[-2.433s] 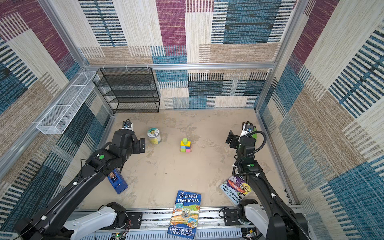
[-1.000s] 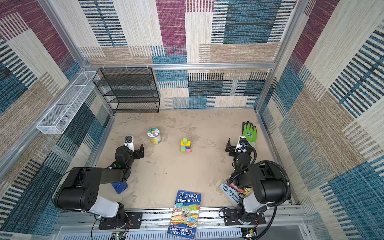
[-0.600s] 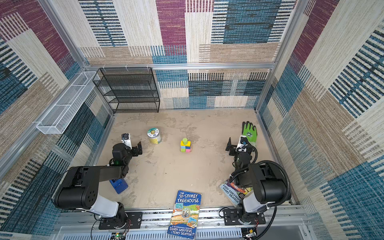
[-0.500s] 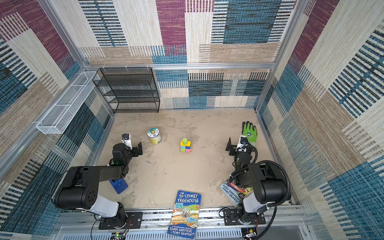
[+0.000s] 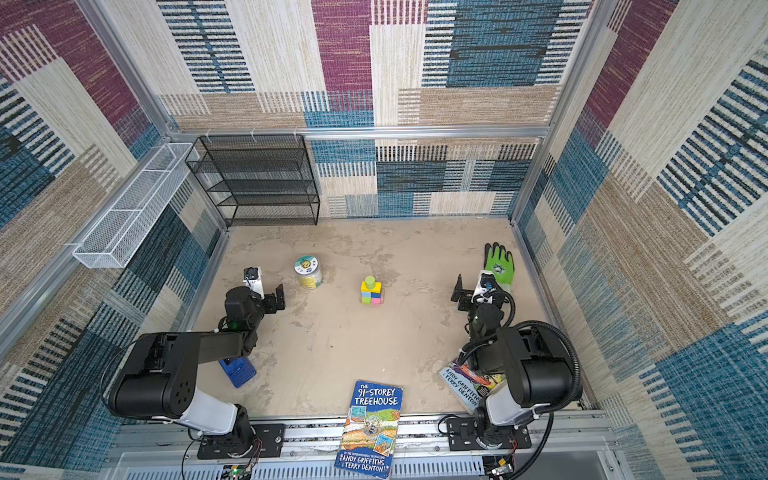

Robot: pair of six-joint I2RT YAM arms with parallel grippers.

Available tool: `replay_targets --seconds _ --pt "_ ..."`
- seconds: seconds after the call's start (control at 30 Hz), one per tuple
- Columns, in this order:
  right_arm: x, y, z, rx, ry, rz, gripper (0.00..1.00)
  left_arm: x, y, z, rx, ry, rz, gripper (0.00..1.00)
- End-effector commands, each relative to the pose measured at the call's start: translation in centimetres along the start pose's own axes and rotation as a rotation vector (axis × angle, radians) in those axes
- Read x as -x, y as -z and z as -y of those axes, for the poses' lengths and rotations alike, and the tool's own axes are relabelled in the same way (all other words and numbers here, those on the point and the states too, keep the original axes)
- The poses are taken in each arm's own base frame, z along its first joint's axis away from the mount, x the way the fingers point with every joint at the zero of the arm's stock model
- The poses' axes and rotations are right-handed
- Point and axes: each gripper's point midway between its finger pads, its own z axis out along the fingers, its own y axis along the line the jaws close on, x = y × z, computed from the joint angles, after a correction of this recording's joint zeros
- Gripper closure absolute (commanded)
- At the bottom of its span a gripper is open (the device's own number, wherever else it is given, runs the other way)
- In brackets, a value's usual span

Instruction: Build the wood block tower

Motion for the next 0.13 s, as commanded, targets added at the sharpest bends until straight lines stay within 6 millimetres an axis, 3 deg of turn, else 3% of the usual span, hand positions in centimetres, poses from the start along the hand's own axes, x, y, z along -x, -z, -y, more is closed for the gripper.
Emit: replay_targets --seconds 0.0,0.1 --pt "0.21 -0.09 -0.09 0.006 -0.007 0.006 0.01 0.28 -0.08 0.09 -0.006 0.012 0.007 0.00" --pt "0.24 0.01 -0.10 0.007 -0.006 0.009 0.01 0.31 -0.08 0.04 -0.004 0.013 0.008 0.00"
